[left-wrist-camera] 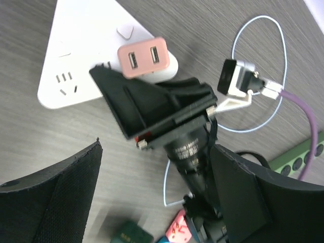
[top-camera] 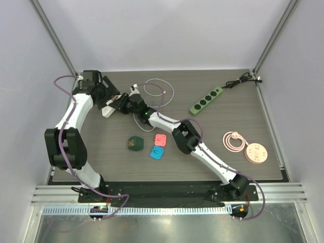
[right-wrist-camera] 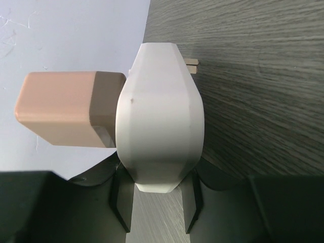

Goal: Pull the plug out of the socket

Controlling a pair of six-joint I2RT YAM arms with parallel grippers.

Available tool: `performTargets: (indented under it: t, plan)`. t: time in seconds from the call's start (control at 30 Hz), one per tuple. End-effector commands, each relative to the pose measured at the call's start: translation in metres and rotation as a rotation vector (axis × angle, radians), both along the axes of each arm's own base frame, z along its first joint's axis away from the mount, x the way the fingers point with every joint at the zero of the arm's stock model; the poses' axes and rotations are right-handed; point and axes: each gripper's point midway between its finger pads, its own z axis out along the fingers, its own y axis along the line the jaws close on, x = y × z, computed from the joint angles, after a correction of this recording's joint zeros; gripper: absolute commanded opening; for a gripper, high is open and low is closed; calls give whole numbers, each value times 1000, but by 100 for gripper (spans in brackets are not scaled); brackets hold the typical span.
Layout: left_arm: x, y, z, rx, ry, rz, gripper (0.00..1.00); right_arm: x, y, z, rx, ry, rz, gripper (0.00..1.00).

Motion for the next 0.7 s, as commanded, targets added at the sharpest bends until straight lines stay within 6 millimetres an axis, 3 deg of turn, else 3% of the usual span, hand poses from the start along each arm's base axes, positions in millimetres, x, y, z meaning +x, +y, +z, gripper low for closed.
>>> performTargets:
  t: [0.0,0.17,0.2,0.27,0.47,0.67]
  plan:
    - [27,-3,14,-15,-89,-2,87,-12,-9,-40,-182,5,36,1]
    - [37,4,6,14,-113,18,86,-18,-5,-41,-181,5,50,1]
    - [40,17,3,4,-123,51,86,-19,-4,-40,-177,2,52,1]
    - [42,24,-5,-14,-112,64,83,-19,-4,-41,-178,4,54,1]
    - [49,32,-27,-164,-78,102,68,-20,-5,-42,-188,-1,57,1]
    - [56,28,-39,-196,-64,87,69,-21,-5,-42,-193,-6,62,1]
